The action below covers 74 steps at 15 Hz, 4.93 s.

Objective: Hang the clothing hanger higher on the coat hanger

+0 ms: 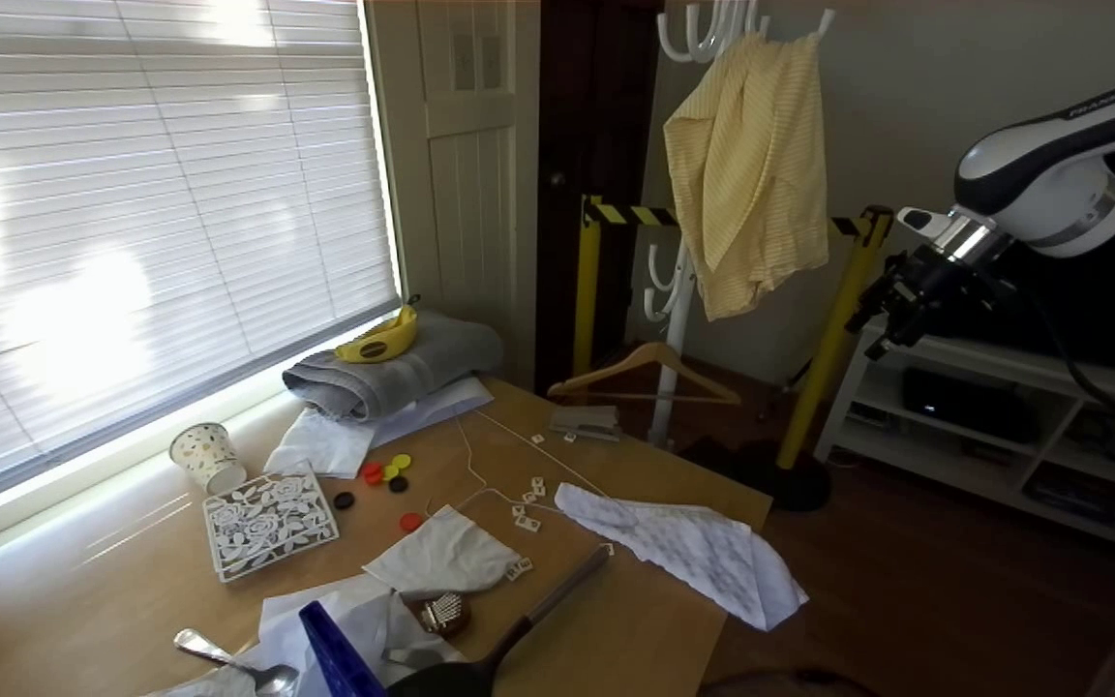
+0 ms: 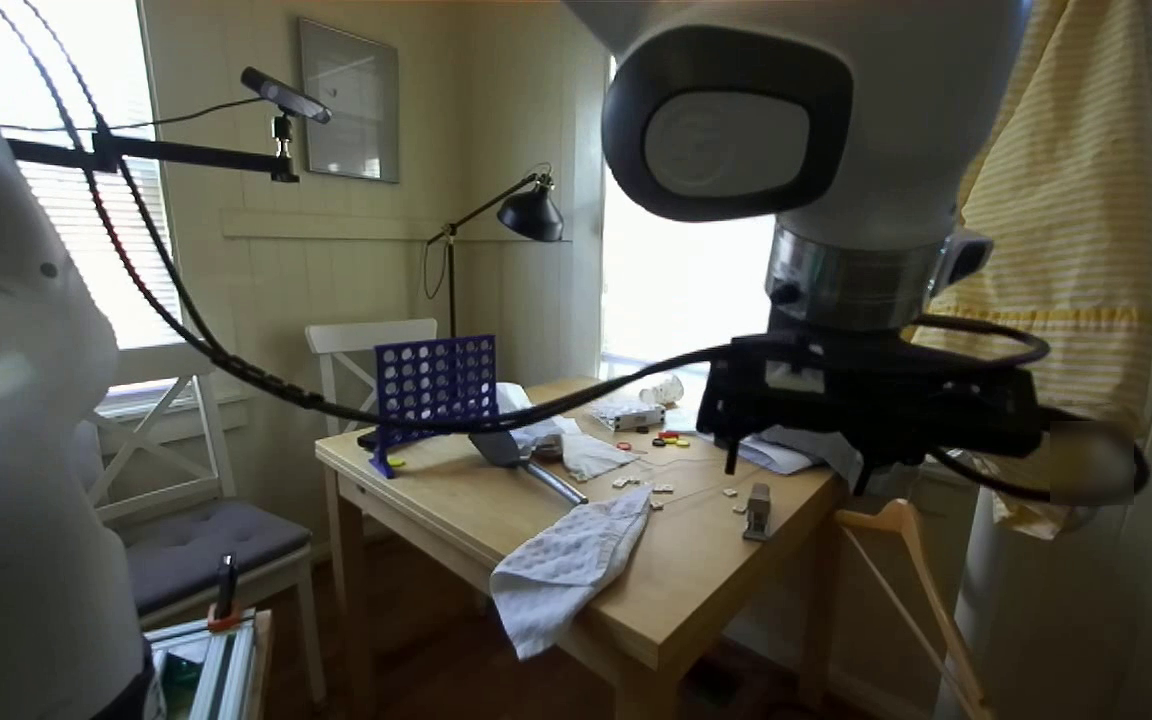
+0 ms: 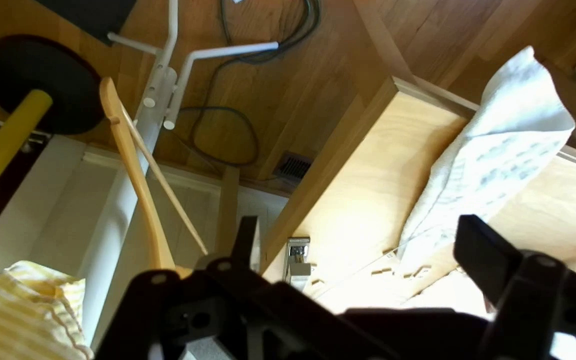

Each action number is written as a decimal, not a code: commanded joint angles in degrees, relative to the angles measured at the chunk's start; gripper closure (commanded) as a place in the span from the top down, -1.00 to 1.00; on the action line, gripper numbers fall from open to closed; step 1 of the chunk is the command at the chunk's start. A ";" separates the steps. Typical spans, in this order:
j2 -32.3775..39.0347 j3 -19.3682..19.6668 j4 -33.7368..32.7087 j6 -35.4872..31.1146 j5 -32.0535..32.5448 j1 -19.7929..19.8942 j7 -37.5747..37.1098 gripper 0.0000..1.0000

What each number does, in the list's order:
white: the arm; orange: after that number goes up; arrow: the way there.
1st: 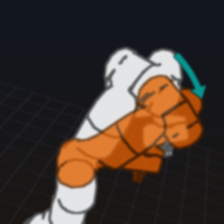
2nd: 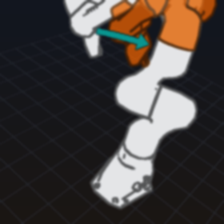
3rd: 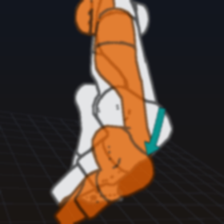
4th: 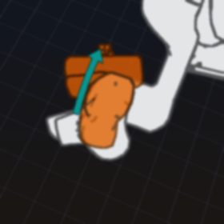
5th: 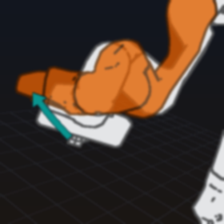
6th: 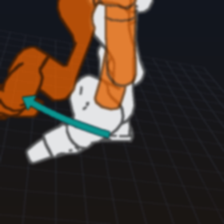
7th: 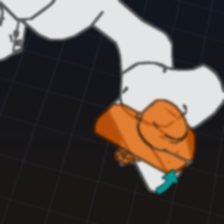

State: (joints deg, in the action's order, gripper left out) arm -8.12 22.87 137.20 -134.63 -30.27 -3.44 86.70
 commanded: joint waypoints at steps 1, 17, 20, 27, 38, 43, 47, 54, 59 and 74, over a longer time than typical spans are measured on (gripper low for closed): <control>12.16 -0.40 -9.58 6.57 -15.32 2.91 14.91 1.00; 36.90 -12.94 -29.87 -1.46 -5.46 13.91 -15.31 1.00; 37.43 -18.04 -31.25 -2.50 -10.83 18.66 -6.58 1.00; 45.55 -23.41 -43.38 16.08 -21.06 29.74 9.11 1.00; 57.81 -21.73 -52.70 2.39 -17.62 23.92 -7.70 0.92; 56.63 -23.09 -51.68 2.82 -16.47 24.49 -7.79 0.99; 56.10 -27.21 -51.46 4.46 -17.96 28.60 8.89 1.00; 56.54 -29.07 -50.99 9.91 -20.02 31.08 27.45 1.00; 57.88 -28.03 -51.28 6.33 -22.71 29.39 28.40 0.83; 61.55 -27.45 -54.21 4.31 -22.18 27.37 23.28 1.00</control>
State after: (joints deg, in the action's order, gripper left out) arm 53.29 -5.07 83.27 -130.69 -52.15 24.23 109.88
